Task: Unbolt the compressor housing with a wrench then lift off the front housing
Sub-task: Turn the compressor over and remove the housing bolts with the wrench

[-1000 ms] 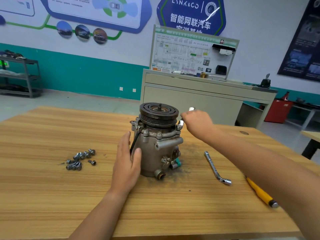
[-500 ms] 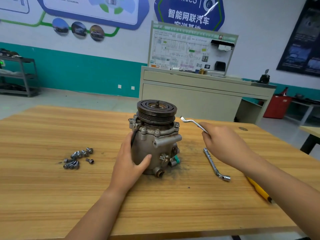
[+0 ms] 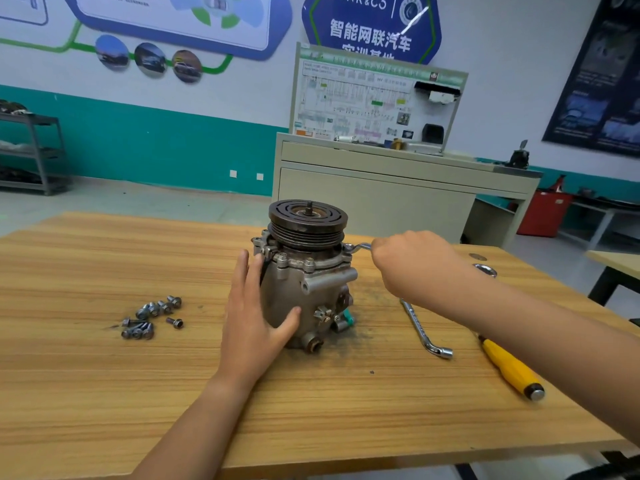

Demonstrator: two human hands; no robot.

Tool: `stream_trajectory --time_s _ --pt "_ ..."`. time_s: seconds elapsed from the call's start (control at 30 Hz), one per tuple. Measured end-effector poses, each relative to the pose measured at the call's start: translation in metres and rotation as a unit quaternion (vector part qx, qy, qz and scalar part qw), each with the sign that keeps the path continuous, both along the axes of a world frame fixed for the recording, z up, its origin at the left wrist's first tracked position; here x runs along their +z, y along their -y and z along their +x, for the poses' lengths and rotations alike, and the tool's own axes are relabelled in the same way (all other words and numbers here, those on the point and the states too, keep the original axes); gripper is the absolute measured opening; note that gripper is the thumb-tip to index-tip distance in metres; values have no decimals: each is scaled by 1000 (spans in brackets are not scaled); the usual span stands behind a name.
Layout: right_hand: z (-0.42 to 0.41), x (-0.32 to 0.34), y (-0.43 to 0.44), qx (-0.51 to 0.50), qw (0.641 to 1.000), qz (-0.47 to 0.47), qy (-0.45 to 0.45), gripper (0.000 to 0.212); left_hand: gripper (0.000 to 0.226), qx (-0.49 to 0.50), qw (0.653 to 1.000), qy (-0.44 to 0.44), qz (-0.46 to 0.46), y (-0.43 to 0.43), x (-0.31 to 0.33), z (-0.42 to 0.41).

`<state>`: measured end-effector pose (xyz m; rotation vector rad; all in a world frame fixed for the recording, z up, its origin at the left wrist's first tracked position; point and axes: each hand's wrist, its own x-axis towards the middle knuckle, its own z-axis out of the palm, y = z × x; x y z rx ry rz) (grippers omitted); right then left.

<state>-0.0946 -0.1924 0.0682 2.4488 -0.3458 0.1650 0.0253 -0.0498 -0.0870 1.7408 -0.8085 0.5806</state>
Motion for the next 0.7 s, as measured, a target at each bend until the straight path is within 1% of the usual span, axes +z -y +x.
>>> stream_trajectory --time_s 0.07,0.13,0.23,0.27,0.33,0.4,0.5,0.57,0.63,0.7 --pt "0 1 -4 3 1000 -12 -15 9 86 6 999 43 1 2 3 -4" --pt "0 3 -3 4 1000 8 -17 6 80 -1 998 64 17 3 5 -7" --pt "-2 6 9 -8 996 84 -17 24 75 -9 996 79 29 3 7 -9" --pt "-3 7 13 -11 996 89 -22 31 74 -9 996 87 35 3 8 -9" --pt "-4 7 20 -7 997 66 -25 40 71 -6 994 94 48 3 9 -7" --pt "-1 7 27 2 999 33 -27 43 69 4 993 100 59 3 8 -5" --pt "10 7 42 23 999 -26 -14 39 68 11 992 106 65 5 7 -3" --pt "21 8 51 44 998 -46 -1 37 69 11 992 105 67 6 6 -5" --pt "38 4 56 62 997 -47 17 31 68 8 992 106 71 7 5 -6" --pt "57 -4 54 68 997 -27 33 26 67 4 991 111 73 5 3 -6"
